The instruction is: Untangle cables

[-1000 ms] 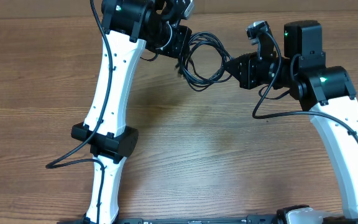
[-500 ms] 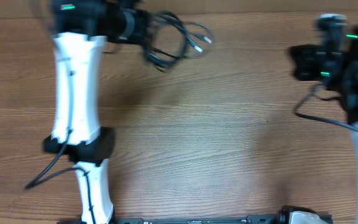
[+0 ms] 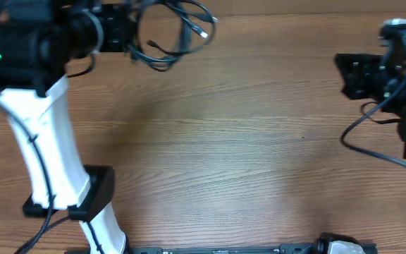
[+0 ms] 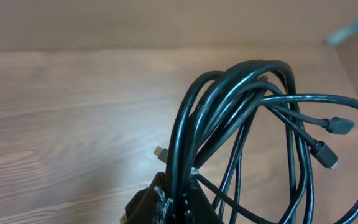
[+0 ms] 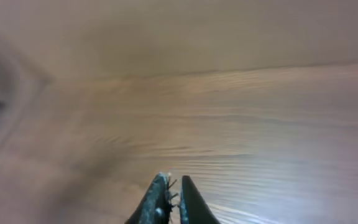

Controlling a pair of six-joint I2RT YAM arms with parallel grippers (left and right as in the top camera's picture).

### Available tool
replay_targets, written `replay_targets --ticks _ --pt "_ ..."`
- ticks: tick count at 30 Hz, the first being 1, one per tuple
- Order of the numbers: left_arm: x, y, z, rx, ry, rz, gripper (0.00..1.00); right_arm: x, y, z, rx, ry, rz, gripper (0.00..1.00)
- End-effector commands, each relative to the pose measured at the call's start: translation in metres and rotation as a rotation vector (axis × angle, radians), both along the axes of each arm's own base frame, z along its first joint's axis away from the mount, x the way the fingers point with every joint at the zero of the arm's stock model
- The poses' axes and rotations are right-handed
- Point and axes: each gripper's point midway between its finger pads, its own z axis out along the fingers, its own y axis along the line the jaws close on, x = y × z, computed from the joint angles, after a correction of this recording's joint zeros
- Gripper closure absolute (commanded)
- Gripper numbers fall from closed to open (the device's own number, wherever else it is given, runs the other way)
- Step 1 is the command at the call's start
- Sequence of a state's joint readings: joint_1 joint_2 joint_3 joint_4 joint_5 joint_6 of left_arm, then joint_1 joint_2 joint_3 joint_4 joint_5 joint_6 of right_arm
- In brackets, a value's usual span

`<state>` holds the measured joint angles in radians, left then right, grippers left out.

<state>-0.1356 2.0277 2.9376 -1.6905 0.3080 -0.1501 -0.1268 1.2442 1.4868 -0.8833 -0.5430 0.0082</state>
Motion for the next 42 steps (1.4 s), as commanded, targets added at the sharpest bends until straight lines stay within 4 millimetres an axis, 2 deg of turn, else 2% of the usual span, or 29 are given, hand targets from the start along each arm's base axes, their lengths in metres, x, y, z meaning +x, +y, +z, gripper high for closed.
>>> replay_targets --ticks 1,2,4,5,6,8,12,15,21,23,27,32,33,36,39,42 --pt "0.014 -0.036 -0.032 0.025 0.069 -0.094 0.96 -0.009 0.033 0.01 0.007 -0.025 0.11 0.67" --pt "0.016 -0.044 -0.037 0.024 0.08 -0.112 0.96 -0.01 0.04 0.009 0.007 -0.023 0.131 0.56" --pt "0.016 -0.059 -0.043 0.003 0.094 -0.153 0.96 -0.012 0.053 0.007 0.008 -0.015 0.168 0.48" --pt "0.017 -0.065 -0.044 -0.008 0.096 -0.171 0.96 -0.013 0.059 0.005 0.007 -0.01 0.187 0.36" --pt "0.017 -0.068 -0.043 -0.014 0.093 -0.18 0.96 -0.014 0.063 0.004 0.005 -0.006 0.201 0.28" --pt "0.016 -0.073 -0.042 -0.025 0.09 -0.189 0.96 -0.015 0.072 0.0 0.002 0.005 0.228 0.22" --pt "0.01 -0.086 -0.036 -0.092 0.095 -0.251 0.96 -0.011 0.081 -0.01 -0.025 0.025 0.244 0.21" --pt "0.009 -0.086 -0.037 -0.087 0.099 -0.249 0.96 -0.009 0.087 -0.016 -0.027 0.042 0.261 0.21" --pt "0.0 -0.102 -0.027 -0.177 0.105 -0.335 0.96 -0.007 0.091 -0.021 -0.034 0.05 0.277 0.21" --pt "-0.006 -0.112 -0.018 -0.244 0.101 -0.39 0.96 -0.006 0.09 -0.021 -0.041 0.048 0.27 0.22" --pt "-0.014 -0.13 0.018 -0.482 0.112 -0.485 0.96 -0.004 0.088 -0.022 -0.049 0.047 0.26 0.22" --pt "-0.001 -0.122 0.051 -0.703 0.188 -0.4 0.96 -0.004 0.088 -0.022 -0.049 0.048 0.26 0.22" --pt "0.002 -0.121 0.066 -0.771 0.195 -0.405 0.96 -0.004 0.089 -0.022 -0.054 0.042 0.263 0.22" --pt "0.01 -0.118 0.083 -0.841 0.202 -0.373 0.96 -0.003 0.089 -0.02 -0.066 0.021 0.277 0.22" --pt "0.013 -0.117 0.092 -0.883 0.211 -0.353 0.96 -0.011 0.106 -0.007 -0.099 -0.104 0.449 0.23" --pt "0.013 -0.118 0.1 -0.917 0.226 -0.351 0.96 -0.015 0.121 0.015 -0.142 -0.298 0.6 0.24"
